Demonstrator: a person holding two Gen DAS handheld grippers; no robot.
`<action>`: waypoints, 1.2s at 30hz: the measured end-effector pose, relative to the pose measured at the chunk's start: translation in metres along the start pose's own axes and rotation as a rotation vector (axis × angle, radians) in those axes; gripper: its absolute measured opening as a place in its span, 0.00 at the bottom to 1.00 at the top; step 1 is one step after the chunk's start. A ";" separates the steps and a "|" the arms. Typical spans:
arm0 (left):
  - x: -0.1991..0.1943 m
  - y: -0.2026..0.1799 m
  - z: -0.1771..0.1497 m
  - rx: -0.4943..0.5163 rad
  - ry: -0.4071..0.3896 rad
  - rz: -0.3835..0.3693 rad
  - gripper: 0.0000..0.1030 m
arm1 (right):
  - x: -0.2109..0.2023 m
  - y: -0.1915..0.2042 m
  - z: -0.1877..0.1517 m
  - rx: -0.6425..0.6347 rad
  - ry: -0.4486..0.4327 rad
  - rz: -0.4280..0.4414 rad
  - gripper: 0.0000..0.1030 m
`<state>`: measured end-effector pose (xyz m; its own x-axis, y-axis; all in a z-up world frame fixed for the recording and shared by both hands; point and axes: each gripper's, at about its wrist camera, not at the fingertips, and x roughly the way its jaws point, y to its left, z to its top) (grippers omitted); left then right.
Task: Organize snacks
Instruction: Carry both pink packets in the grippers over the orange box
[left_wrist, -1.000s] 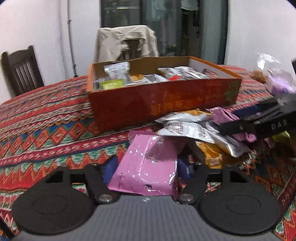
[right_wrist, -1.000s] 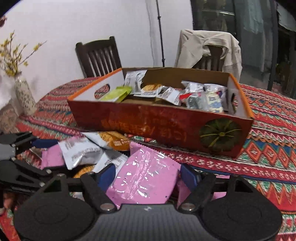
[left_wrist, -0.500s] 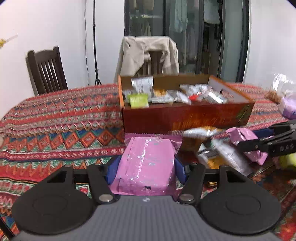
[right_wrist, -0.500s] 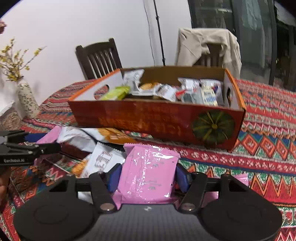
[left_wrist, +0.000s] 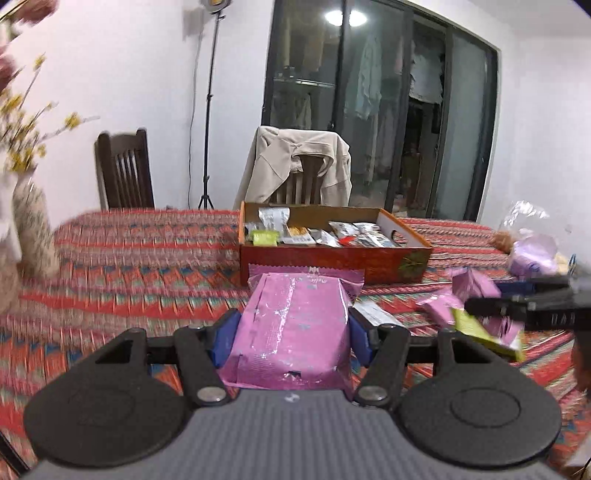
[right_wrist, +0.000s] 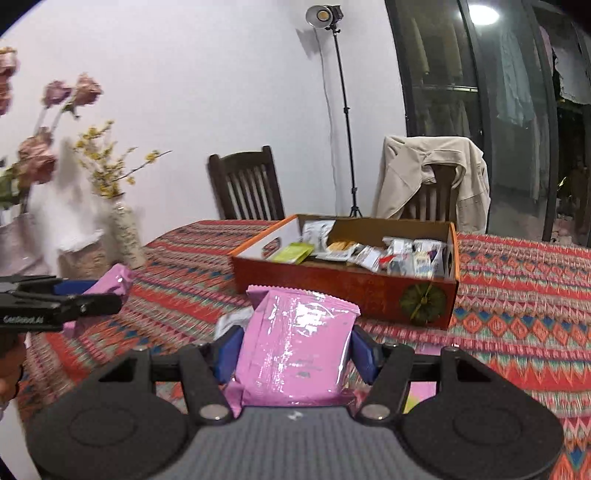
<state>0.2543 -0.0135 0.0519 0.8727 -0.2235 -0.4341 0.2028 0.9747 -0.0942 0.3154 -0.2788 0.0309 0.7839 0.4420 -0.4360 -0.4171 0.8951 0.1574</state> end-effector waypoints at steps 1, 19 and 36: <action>-0.007 -0.003 -0.005 -0.014 0.003 -0.004 0.61 | -0.009 0.005 -0.006 -0.002 0.004 0.006 0.59; -0.087 -0.046 -0.056 -0.047 0.021 0.037 0.61 | -0.106 0.035 -0.092 0.050 0.046 0.042 0.59; -0.060 -0.039 -0.046 -0.056 0.053 0.008 0.61 | -0.092 0.032 -0.092 0.049 0.074 0.042 0.59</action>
<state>0.1735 -0.0378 0.0402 0.8490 -0.2165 -0.4820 0.1694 0.9756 -0.1397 0.1874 -0.2965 -0.0053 0.7292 0.4755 -0.4921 -0.4245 0.8783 0.2197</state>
